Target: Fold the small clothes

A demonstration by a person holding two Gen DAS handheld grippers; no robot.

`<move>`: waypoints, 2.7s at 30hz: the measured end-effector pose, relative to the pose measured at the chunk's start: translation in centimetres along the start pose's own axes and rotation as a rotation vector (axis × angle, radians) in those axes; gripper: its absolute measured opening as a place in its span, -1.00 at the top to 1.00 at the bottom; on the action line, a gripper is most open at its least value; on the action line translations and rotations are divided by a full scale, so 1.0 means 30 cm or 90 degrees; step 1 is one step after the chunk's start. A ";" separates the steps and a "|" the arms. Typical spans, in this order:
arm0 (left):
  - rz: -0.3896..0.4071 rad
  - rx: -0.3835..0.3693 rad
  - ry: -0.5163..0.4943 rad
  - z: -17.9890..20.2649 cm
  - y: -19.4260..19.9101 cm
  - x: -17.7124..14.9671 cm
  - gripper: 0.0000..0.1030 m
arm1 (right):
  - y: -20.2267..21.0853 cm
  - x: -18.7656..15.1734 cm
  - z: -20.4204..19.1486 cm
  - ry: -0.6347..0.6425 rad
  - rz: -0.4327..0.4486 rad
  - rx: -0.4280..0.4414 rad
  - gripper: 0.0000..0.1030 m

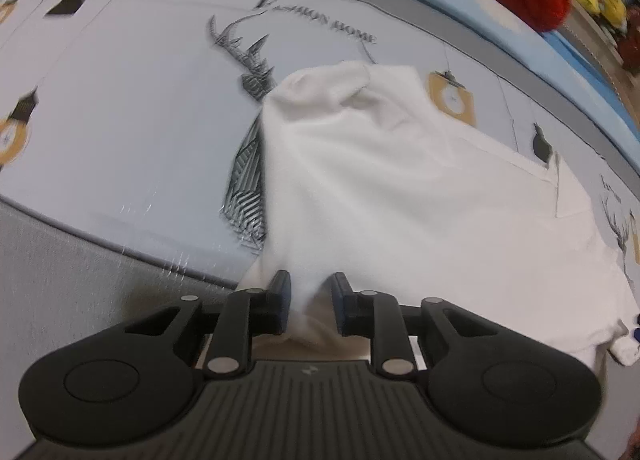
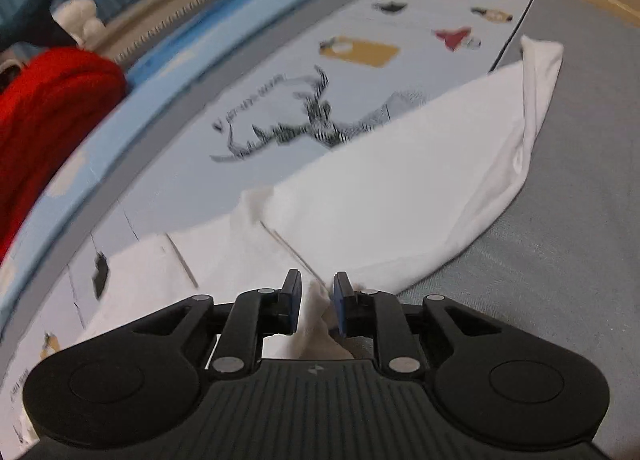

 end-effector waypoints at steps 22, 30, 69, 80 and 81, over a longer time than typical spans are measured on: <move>0.209 -0.040 -0.088 0.140 0.343 -0.152 -0.27 | 0.143 -0.024 -0.054 0.104 0.002 0.137 0.40; 0.239 -0.062 -0.143 0.215 0.371 -0.269 -0.49 | 0.299 -0.021 0.005 0.153 0.081 0.131 0.37; 0.193 -0.104 -0.204 0.357 0.280 -0.261 -0.57 | -0.189 0.138 0.842 -0.237 -0.026 0.059 0.03; 0.188 -0.101 -0.193 0.353 0.263 -0.248 -0.57 | -0.197 0.152 0.933 -0.290 0.028 0.060 0.03; 0.186 -0.099 -0.192 0.355 0.259 -0.248 -0.57 | -0.200 0.156 0.942 -0.290 0.031 0.057 0.03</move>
Point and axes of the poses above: each gripper's, at about its wrist camera, not at the fingertips, and y roughly against the way its jaws point, z to its right, x to its top, the point moved 4 cm from there along -y, roughly the way its jaws point, and after that the axes turned 15 degrees about y, right-handed, at the moved point
